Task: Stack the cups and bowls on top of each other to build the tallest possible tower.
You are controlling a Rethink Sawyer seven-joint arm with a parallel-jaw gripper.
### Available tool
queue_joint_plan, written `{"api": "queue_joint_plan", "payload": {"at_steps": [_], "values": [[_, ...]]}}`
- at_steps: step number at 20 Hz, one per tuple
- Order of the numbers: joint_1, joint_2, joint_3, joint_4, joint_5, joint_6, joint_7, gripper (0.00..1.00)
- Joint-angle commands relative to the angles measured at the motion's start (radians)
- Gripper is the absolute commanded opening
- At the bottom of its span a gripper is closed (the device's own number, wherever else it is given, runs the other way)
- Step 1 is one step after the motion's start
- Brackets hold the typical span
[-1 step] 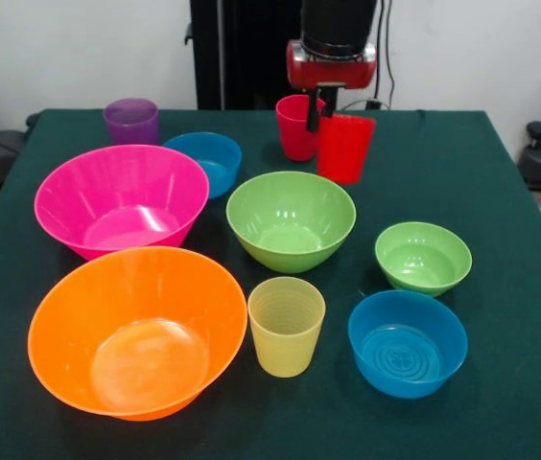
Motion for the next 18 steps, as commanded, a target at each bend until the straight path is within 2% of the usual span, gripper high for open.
{"api": "queue_joint_plan", "payload": {"at_steps": [1,9,11,14,16,18], "values": [[0.073,0.175,-0.075,-0.093,-0.130,-0.158,0.082,0.00],[0.077,0.175,-0.116,-0.087,-0.105,-0.211,0.075,0.00],[0.023,0.120,-0.066,-0.052,-0.070,-0.151,0.003,0.00],[-0.077,-0.079,0.060,0.062,0.068,0.034,-0.135,0.00],[-0.121,-0.145,0.125,0.091,0.134,0.105,-0.185,0.00],[-0.138,-0.171,0.152,0.093,0.168,0.147,-0.195,0.00]]}}
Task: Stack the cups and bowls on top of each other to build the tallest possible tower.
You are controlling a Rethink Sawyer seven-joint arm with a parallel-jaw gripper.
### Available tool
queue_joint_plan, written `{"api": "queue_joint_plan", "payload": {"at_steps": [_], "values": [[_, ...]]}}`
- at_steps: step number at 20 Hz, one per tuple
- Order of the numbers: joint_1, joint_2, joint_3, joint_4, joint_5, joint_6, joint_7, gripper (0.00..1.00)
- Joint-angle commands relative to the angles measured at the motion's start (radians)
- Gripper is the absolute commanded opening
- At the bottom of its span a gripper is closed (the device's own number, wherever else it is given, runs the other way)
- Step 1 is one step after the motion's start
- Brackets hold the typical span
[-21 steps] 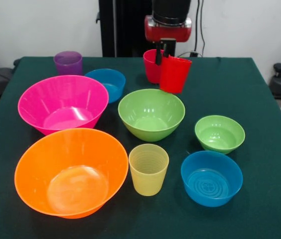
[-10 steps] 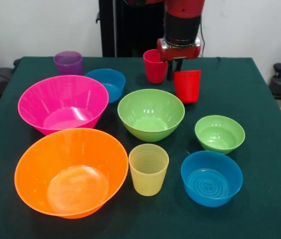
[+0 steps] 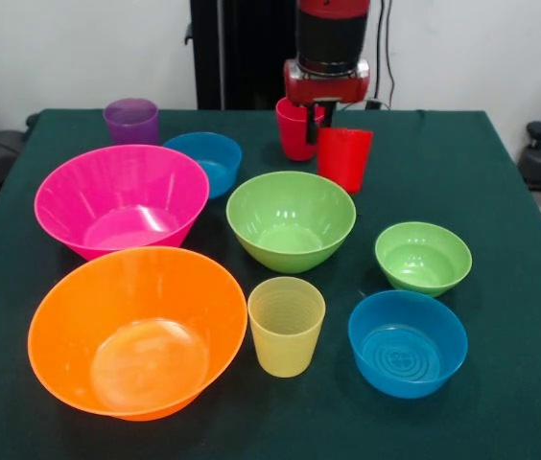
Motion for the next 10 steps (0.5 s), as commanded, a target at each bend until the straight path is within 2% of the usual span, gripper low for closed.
{"api": "queue_joint_plan", "payload": {"at_steps": [1,6,10], "values": [[-0.102,-0.209,0.173,0.064,0.151,0.249,-0.188,0.00],[-0.108,-0.247,0.203,0.041,0.182,0.337,-0.194,0.00],[-0.084,-0.179,0.188,-0.014,0.125,0.286,-0.139,0.00]]}}
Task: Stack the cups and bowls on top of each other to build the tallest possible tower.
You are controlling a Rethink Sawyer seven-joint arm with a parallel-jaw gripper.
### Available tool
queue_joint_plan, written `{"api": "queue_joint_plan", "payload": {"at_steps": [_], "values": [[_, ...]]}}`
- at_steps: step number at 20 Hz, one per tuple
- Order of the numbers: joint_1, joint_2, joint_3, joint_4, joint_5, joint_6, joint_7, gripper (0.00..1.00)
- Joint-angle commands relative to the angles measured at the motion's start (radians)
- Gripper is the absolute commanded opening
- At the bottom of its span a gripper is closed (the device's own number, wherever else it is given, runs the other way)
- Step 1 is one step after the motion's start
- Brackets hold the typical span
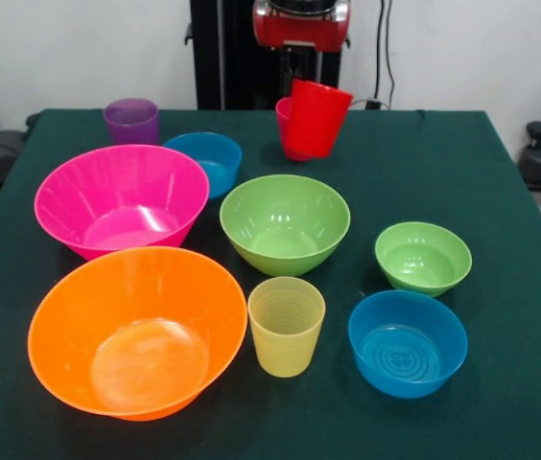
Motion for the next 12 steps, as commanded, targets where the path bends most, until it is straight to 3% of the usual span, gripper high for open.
{"api": "queue_joint_plan", "payload": {"at_steps": [1,12], "values": [[0.035,0.040,0.083,-0.052,-0.032,0.042,-0.123,0.00],[0.062,0.174,0.021,-0.116,-0.163,-0.133,-0.056,0.00]]}}
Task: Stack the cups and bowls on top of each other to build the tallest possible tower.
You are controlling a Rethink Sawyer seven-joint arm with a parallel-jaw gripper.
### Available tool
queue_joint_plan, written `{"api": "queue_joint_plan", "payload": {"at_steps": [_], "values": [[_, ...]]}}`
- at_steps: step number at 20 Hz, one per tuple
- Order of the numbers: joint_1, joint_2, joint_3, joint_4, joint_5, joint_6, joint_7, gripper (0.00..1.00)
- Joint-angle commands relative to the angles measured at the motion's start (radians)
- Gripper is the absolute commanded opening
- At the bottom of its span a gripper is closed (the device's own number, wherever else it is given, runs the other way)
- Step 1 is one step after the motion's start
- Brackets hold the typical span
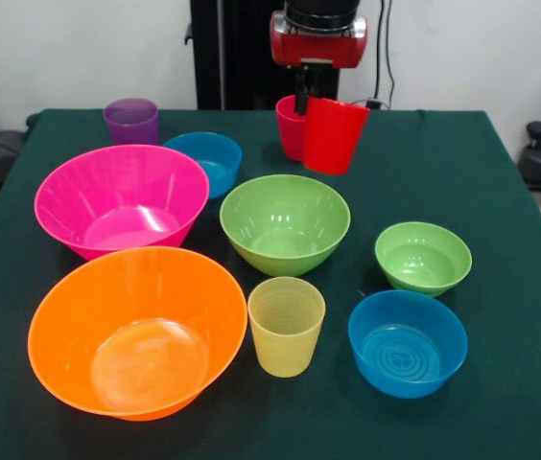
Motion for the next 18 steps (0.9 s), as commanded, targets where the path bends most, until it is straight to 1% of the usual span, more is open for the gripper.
{"api": "queue_joint_plan", "payload": {"at_steps": [1,6,10,14,16,18], "values": [[0.018,0.123,0.018,-0.068,-0.114,-0.107,-0.061,0.00],[-0.007,0.147,0.038,-0.078,-0.105,-0.145,-0.063,0.00],[-0.029,0.140,0.057,-0.068,-0.077,-0.133,-0.078,0.00],[-0.048,0.161,0.081,-0.070,-0.064,-0.140,-0.081,0.00],[-0.047,0.163,0.077,-0.069,-0.059,-0.145,-0.060,0.00],[-0.047,0.179,0.074,-0.078,-0.065,-0.154,-0.048,0.00]]}}
